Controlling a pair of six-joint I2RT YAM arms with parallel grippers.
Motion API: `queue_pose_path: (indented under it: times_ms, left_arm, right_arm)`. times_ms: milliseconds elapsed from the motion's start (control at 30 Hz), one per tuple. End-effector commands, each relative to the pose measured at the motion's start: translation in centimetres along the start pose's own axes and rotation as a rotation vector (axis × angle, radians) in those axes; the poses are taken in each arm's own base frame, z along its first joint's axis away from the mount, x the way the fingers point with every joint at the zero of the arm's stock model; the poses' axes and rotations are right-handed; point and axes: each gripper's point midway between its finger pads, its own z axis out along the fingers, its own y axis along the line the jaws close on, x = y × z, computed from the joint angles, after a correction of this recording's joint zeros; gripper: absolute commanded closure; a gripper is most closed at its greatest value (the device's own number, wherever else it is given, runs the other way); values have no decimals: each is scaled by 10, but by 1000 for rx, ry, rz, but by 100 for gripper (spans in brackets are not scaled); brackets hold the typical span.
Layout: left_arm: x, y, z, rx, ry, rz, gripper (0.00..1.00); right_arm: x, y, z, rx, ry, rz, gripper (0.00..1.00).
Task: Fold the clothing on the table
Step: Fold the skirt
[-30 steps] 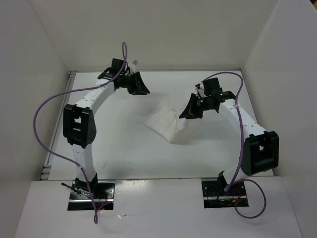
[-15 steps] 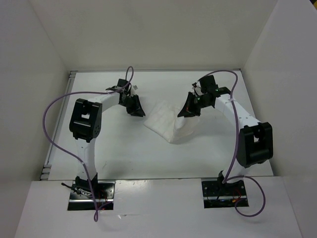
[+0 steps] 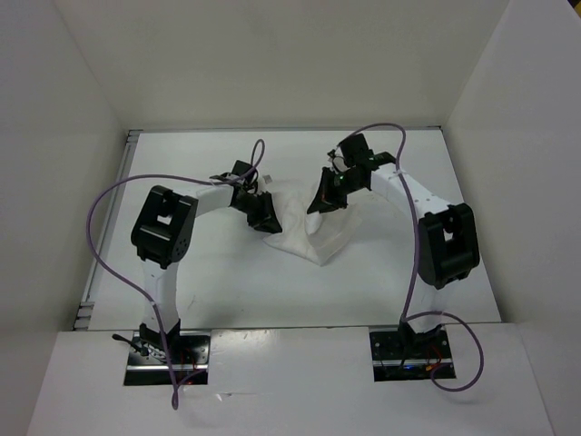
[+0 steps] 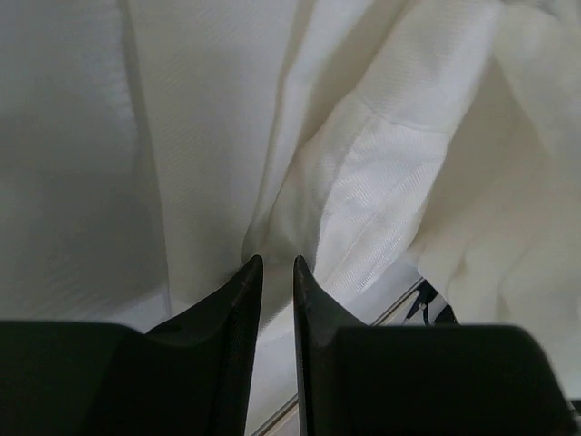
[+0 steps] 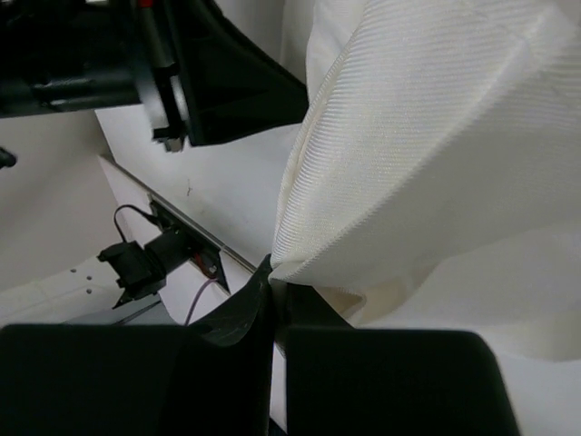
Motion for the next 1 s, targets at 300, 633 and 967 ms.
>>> queue_pose_path:
  times_ms: [300,633,967]
  left_arm:
    - [8,-32,-25,84,-34,53,73]
    - [11,-33,-29,84,-34,53,73]
    - [-41,-52,-145,-12,-360,139,64]
  right_arm:
    - [-9,28,54,-17,29,-84,100]
    - [-2,37,82,-41,64,-77,72]
    - [-59,120,12,-322,-265,-114,47]
